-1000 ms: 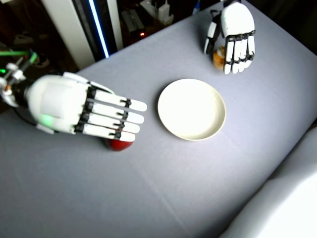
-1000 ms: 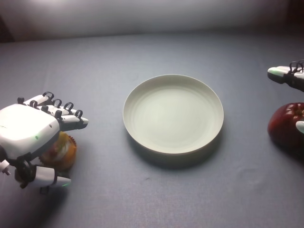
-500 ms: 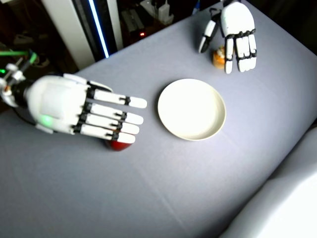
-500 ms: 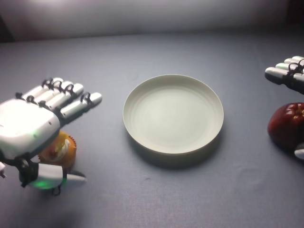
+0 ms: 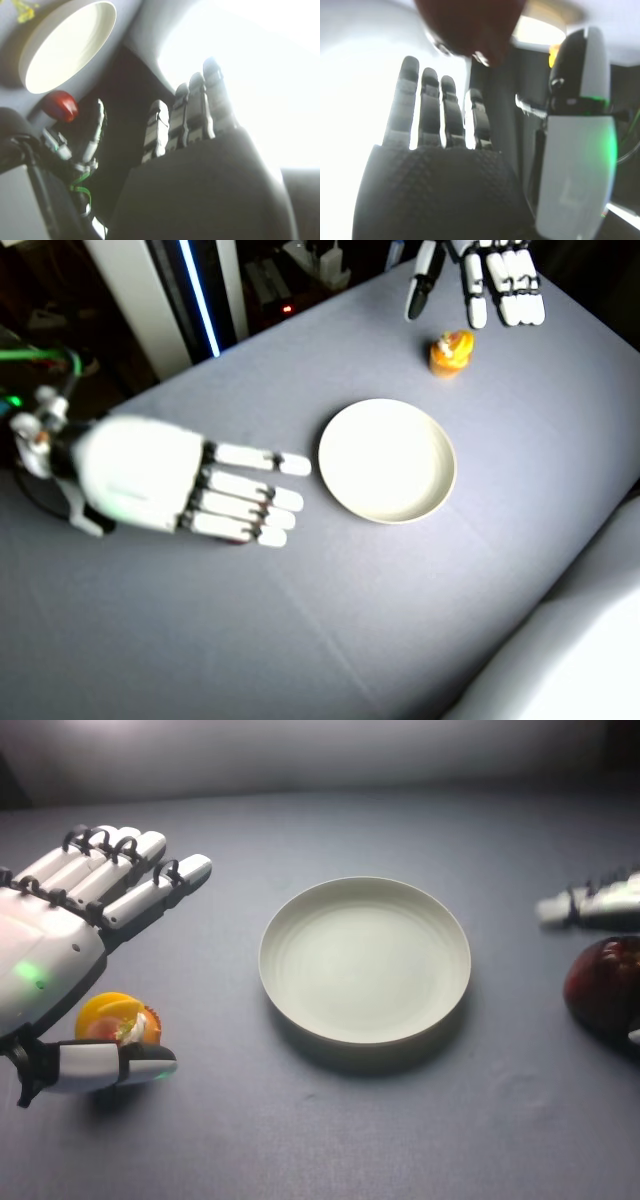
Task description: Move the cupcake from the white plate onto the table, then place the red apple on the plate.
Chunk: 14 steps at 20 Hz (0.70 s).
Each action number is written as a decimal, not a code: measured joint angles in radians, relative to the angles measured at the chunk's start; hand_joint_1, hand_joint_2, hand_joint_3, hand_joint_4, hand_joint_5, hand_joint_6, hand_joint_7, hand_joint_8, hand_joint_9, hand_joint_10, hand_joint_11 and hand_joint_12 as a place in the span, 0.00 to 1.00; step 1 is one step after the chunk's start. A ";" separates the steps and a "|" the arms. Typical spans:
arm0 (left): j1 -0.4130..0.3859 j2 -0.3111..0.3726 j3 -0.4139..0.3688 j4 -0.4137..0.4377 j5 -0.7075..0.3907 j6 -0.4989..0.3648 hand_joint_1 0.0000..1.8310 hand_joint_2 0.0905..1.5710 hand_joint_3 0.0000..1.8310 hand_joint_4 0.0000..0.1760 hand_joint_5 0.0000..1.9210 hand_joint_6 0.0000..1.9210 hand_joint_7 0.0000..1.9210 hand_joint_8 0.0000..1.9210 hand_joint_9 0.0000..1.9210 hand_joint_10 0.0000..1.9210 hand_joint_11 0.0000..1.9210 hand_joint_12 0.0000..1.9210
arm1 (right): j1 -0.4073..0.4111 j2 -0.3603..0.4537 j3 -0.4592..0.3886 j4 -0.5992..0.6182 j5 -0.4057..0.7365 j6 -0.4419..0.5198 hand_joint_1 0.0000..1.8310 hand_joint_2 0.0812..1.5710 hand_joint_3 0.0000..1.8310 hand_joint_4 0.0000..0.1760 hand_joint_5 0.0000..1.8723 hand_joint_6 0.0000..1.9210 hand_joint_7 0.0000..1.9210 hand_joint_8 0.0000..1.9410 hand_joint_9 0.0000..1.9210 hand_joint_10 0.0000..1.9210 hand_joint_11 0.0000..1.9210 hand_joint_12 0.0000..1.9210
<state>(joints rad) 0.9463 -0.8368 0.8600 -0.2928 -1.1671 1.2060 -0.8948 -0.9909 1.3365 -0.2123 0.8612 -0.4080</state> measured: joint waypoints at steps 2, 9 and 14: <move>0.005 0.000 0.000 0.005 0.001 -0.016 0.41 0.51 0.00 1.00 0.00 0.00 0.00 0.00 0.00 0.00 0.02 0.01 | 0.034 -0.012 0.021 -0.026 -0.035 0.005 0.82 0.72 0.00 0.00 0.49 0.55 0.40 0.72 0.44 0.65 0.34 0.78; 0.018 0.006 0.000 0.015 -0.038 -0.052 0.40 0.52 0.00 1.00 0.00 0.00 0.00 0.00 0.00 0.00 0.04 0.02 | 0.161 -0.026 0.035 -0.053 -0.042 0.006 0.70 0.68 0.00 0.00 0.62 0.22 0.52 0.63 0.49 0.64 0.40 0.83; 0.018 0.006 0.000 0.021 -0.038 -0.055 0.42 0.52 0.00 1.00 0.00 0.00 0.00 0.00 0.00 0.00 0.02 0.02 | 0.338 -0.108 0.048 -0.198 -0.004 0.018 0.76 0.63 0.00 0.00 0.62 0.35 0.68 0.24 0.52 0.50 0.32 0.57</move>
<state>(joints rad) 0.9638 -0.8307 0.8600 -0.2722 -1.2053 1.1507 -0.5571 -1.0985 1.3842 -0.4103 0.8570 -0.3897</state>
